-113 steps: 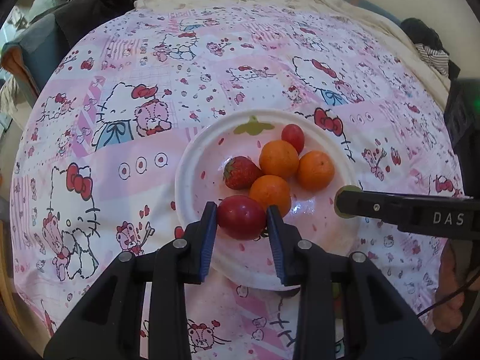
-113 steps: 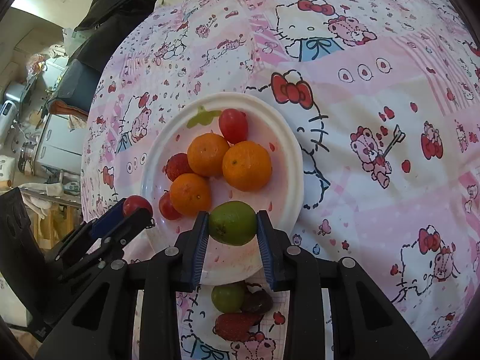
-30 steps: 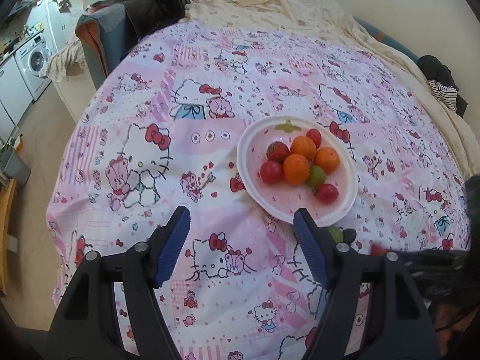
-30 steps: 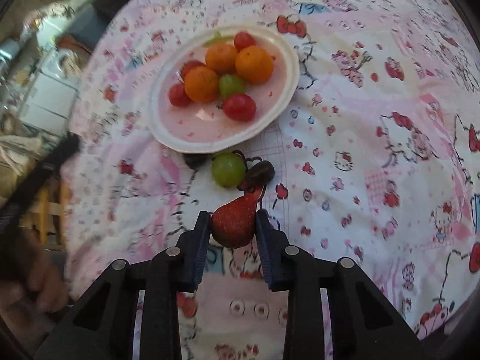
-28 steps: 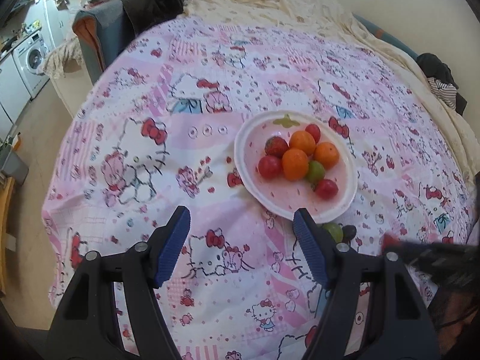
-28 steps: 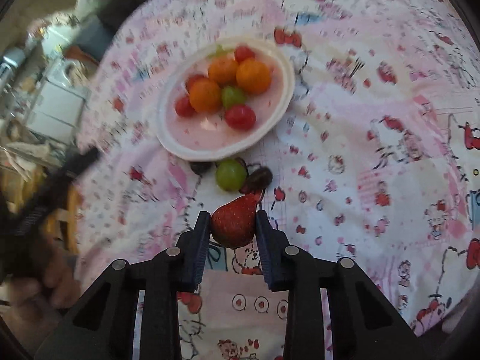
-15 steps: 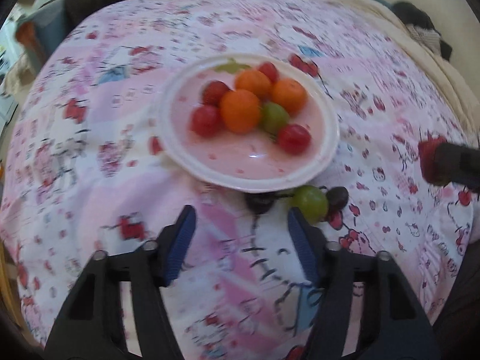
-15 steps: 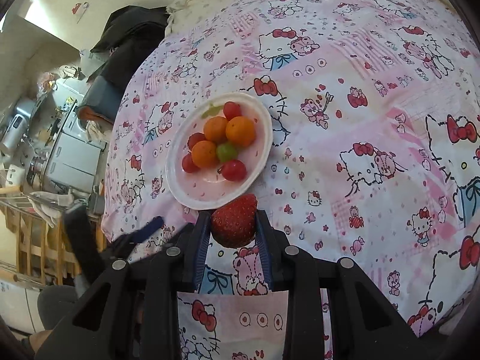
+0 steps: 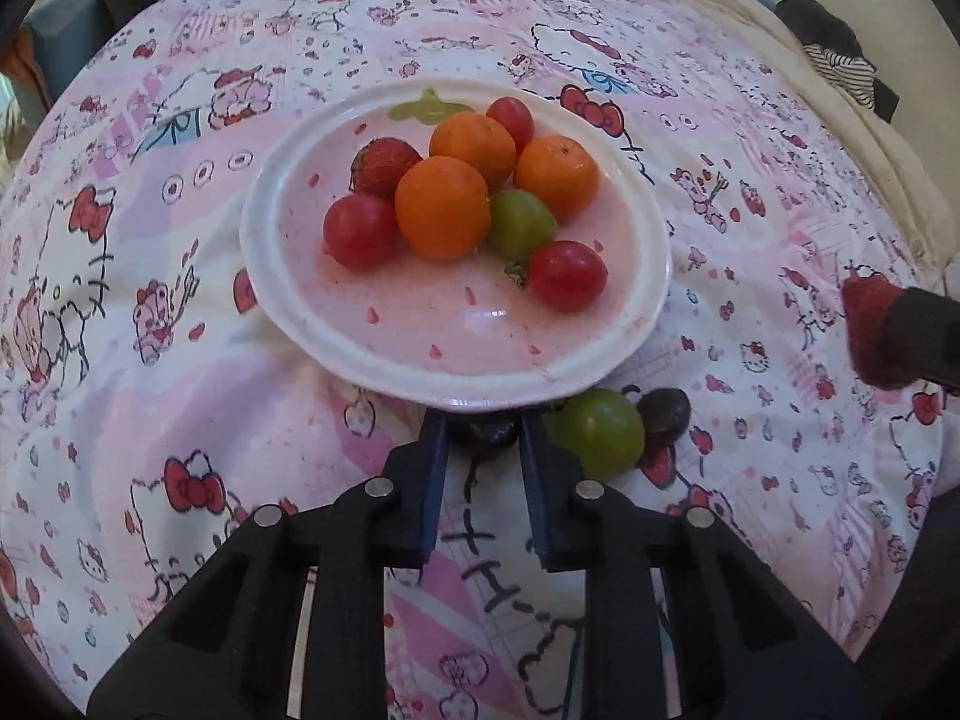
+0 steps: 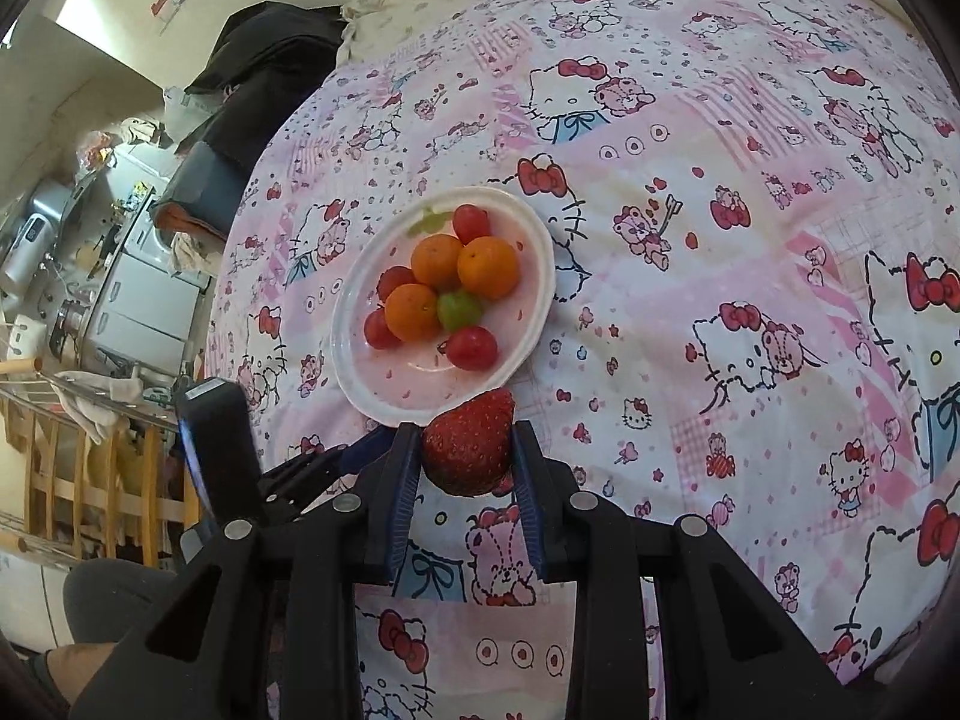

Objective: Organize fruits
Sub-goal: 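Grasp the strawberry with the right tool while the left tool grasps a dark purple plum, then carry both fruits over the white plate and open the right tool to release the strawberry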

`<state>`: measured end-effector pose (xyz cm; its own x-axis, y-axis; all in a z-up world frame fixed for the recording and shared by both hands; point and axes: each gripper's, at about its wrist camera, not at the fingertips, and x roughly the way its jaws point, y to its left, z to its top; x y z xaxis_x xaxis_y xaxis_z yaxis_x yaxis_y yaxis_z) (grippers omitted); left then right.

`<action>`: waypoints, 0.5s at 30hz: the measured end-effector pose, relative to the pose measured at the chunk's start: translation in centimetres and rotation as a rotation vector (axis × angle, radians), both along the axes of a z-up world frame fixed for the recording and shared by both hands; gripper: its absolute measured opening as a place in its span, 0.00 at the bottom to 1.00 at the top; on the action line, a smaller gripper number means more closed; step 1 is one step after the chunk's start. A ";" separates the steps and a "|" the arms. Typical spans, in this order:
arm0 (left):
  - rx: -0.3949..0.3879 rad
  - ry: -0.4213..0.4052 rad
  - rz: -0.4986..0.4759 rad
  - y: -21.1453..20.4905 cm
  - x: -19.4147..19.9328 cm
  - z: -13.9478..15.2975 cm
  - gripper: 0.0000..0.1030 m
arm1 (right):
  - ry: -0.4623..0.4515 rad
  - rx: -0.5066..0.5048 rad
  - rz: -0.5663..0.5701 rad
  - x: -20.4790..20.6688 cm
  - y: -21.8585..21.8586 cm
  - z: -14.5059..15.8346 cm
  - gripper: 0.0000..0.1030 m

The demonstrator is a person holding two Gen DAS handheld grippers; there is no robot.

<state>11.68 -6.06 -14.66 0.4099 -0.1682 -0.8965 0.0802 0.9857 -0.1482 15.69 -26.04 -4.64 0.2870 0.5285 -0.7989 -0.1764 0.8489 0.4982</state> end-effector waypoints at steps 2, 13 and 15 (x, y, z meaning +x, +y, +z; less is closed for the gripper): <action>-0.013 0.001 0.004 0.2 -0.5 0.3 0.19 | 0.003 0.000 -0.001 0.0 0.0 0.0 0.31; -0.010 -0.065 0.046 2.7 -3.6 4.4 0.19 | -0.007 0.010 -0.005 -0.3 0.0 0.3 0.31; 0.007 -0.102 0.057 3.4 -3.8 5.8 0.19 | -0.011 0.025 -0.013 -0.2 -0.2 0.7 0.31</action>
